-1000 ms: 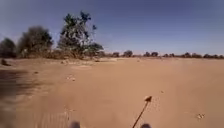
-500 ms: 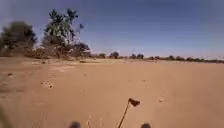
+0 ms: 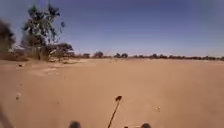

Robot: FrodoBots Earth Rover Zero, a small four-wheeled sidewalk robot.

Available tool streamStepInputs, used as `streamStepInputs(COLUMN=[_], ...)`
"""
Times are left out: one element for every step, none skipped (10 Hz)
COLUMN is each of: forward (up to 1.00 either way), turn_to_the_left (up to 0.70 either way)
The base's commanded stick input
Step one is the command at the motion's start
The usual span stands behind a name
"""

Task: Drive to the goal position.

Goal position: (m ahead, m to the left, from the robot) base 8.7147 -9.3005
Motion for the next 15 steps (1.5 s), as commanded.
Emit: streamStepInputs(forward=[1.00,1.00,1.00,1.00,1.00,1.00,1.00,1.00,1.00,1.00,1.00,1.00,1.00,1.00,1.00], turn_to_the_left=[0.00,0.00,0.00,0.09,0.22,0.27,0.27,0.27,0.27,0.27,0.27,0.27,0.27,0.00,0.00])
